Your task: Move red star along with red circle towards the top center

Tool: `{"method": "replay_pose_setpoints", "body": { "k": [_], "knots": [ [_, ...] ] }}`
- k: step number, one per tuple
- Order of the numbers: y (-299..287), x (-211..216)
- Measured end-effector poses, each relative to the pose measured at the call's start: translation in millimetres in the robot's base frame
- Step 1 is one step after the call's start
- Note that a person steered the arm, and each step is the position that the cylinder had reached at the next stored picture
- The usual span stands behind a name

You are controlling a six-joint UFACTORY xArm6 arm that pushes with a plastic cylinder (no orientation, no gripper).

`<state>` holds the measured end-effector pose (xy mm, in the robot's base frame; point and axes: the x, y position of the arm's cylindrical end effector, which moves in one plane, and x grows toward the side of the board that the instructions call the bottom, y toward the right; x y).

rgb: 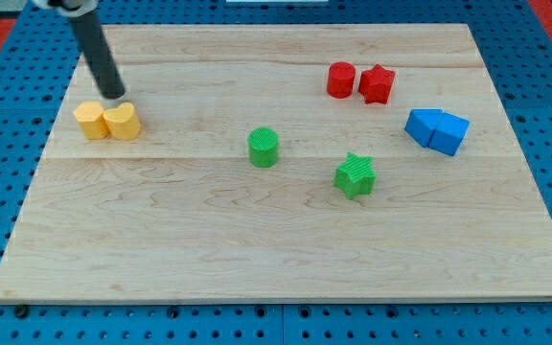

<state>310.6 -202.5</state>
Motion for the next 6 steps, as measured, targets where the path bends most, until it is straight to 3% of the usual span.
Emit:
{"method": "replay_pose_setpoints", "body": {
  "k": [3,5,6],
  "knots": [
    [7.5,-26.6],
    [4.8,-100.9],
    [-0.6,-112.5]
  ]
}}
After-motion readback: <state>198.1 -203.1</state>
